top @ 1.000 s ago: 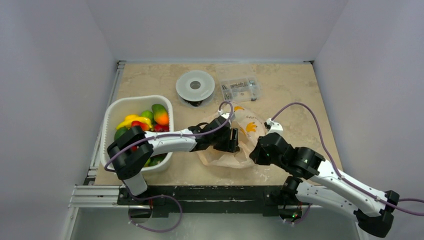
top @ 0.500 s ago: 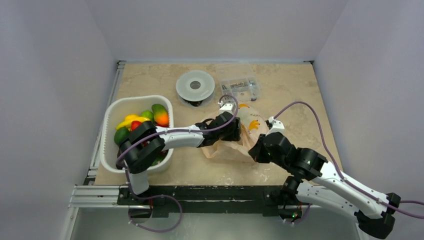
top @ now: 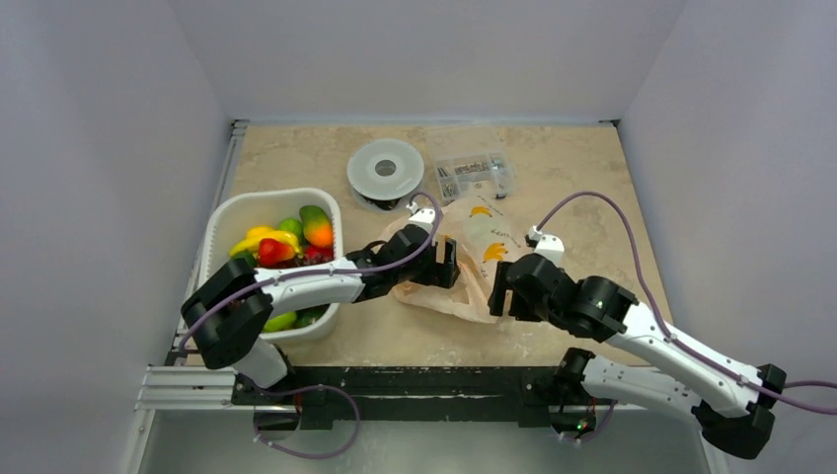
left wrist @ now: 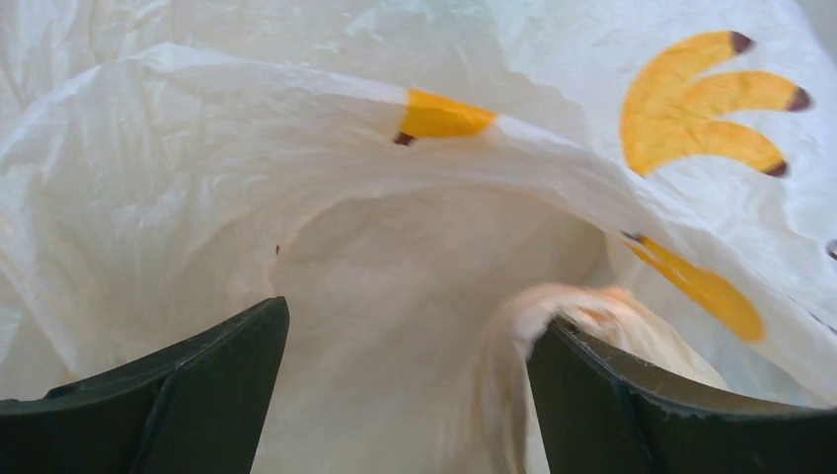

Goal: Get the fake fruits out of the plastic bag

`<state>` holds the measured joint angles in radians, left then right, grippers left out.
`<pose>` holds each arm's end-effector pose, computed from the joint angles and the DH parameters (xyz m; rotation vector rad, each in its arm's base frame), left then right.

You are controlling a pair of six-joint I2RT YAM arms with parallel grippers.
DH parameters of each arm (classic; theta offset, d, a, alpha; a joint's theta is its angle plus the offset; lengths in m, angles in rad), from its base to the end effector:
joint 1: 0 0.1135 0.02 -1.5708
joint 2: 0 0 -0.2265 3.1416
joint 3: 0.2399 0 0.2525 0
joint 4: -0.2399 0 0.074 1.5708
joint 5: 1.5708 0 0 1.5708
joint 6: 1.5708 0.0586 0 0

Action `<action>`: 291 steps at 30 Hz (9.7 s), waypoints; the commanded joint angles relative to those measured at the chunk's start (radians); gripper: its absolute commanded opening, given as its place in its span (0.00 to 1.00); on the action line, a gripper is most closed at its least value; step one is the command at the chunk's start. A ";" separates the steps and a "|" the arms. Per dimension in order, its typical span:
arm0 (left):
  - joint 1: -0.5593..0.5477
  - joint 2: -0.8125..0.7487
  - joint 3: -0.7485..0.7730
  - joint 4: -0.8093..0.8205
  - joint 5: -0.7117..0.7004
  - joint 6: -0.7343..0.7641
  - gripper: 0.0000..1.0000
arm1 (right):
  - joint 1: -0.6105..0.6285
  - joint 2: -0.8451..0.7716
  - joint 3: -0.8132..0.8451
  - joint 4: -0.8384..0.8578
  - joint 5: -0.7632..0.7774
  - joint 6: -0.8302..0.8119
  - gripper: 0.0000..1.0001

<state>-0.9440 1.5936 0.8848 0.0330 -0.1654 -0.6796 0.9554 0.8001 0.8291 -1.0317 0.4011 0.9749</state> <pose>0.2150 -0.2804 0.1434 0.2149 2.3182 -0.6774 0.1194 0.1293 0.2352 0.1714 2.4787 0.3083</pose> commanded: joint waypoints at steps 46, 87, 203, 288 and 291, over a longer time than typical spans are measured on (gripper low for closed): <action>-0.032 -0.311 -0.009 -0.015 0.222 -0.124 0.83 | -0.010 0.263 -0.308 0.757 -0.167 -0.134 0.21; -0.056 -0.570 -0.176 -0.180 0.159 -0.121 0.78 | -0.015 0.648 0.388 0.067 0.190 -0.649 0.93; -0.065 -0.170 -0.090 0.147 0.111 -0.058 0.42 | -0.207 0.233 0.021 0.539 -0.067 -0.477 0.00; -0.067 0.213 0.194 0.238 0.097 -0.028 0.65 | -0.382 -0.057 -0.059 0.676 -0.030 -0.276 0.90; -0.063 0.241 0.250 0.216 0.123 -0.014 0.75 | -0.582 -0.018 -0.035 0.727 -0.232 -0.300 0.89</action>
<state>-1.0199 1.8034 1.0473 0.2508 -0.0933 -0.7261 0.5640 0.7410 0.7261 -0.3851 0.3637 0.7212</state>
